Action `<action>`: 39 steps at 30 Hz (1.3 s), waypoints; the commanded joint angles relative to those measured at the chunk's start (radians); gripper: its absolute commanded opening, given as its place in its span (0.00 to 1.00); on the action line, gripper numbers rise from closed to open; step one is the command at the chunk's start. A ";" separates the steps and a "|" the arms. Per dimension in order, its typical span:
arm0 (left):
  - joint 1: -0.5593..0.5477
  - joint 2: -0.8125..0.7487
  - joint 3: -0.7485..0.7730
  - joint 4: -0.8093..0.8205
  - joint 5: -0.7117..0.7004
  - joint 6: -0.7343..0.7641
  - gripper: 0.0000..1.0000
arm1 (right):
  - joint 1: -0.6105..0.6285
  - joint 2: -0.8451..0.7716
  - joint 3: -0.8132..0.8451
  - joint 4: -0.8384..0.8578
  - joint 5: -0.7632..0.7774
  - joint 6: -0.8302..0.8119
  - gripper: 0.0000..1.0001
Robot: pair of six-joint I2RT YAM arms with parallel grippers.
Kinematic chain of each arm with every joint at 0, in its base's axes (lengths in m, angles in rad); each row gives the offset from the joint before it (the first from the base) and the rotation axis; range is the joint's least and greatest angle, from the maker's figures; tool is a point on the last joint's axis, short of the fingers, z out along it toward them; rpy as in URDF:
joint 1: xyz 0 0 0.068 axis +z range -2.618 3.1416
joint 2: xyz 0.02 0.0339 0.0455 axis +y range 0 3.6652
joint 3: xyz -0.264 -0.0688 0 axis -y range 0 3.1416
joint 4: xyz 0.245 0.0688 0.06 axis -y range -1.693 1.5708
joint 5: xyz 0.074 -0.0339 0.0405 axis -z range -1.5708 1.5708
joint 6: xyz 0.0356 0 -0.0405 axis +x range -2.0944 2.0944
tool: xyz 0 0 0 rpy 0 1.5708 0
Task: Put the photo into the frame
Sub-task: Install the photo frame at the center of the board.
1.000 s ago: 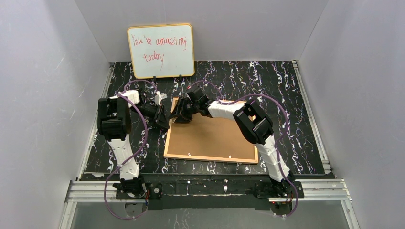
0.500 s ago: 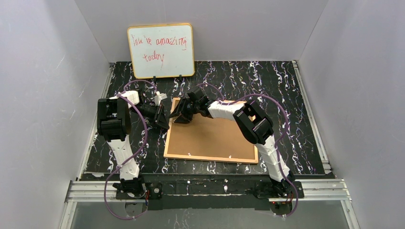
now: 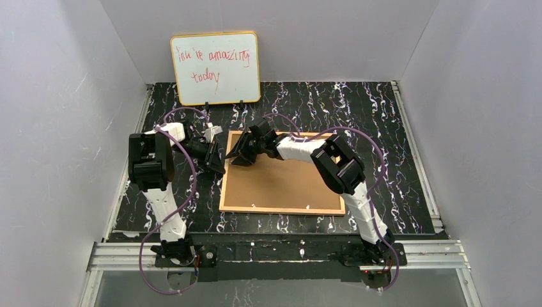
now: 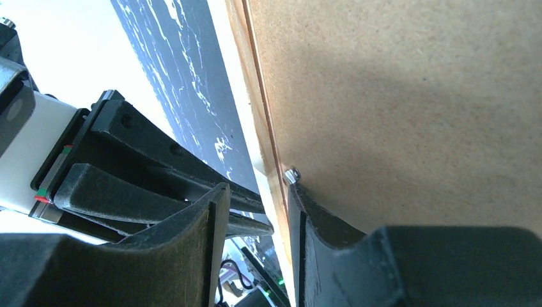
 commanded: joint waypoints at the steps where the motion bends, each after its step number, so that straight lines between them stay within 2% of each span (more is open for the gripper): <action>1: -0.022 -0.002 -0.049 -0.024 -0.063 0.052 0.13 | 0.015 0.052 0.049 0.144 0.144 0.036 0.45; 21: -0.040 0.000 -0.113 -0.014 -0.081 0.087 0.11 | 0.045 0.052 0.003 0.293 0.223 0.219 0.36; 27: -0.040 -0.017 -0.089 -0.047 -0.092 0.092 0.11 | 0.036 -0.056 -0.064 0.220 0.211 0.146 0.37; 31: -0.018 -0.029 -0.043 -0.127 -0.056 0.131 0.11 | 0.029 -0.151 -0.127 0.170 0.242 0.058 0.43; 39: 0.011 -0.041 0.013 -0.203 -0.050 0.164 0.12 | -0.008 -0.188 -0.151 0.133 0.202 0.005 0.46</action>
